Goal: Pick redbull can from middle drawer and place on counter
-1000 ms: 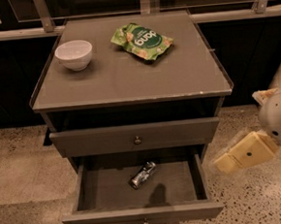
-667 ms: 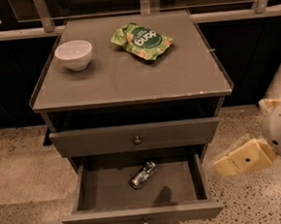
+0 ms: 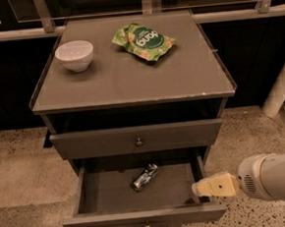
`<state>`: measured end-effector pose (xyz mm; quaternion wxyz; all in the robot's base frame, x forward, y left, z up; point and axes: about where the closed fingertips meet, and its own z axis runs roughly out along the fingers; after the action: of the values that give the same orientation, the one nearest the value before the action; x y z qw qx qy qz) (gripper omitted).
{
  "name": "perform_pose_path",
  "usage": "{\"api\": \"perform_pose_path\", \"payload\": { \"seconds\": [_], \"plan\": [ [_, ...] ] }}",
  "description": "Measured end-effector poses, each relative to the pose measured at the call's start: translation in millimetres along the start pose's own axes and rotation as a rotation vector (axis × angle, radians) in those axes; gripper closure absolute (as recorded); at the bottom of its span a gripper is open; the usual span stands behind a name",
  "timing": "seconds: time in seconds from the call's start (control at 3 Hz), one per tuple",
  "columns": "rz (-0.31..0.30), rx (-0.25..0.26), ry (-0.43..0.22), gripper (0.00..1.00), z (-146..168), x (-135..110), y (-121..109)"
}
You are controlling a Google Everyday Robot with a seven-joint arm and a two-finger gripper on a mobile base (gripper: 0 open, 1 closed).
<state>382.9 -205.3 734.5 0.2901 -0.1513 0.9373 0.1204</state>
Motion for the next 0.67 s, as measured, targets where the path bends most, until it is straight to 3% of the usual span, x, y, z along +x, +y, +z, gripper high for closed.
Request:
{"api": "perform_pose_path", "payload": {
  "seconds": [0.33,0.67],
  "plan": [
    [0.109,-0.002,0.032,0.00,54.9,11.8,-24.3],
    [0.125,-0.008,0.038,0.00,59.3,13.1,-23.4]
  ]
}}
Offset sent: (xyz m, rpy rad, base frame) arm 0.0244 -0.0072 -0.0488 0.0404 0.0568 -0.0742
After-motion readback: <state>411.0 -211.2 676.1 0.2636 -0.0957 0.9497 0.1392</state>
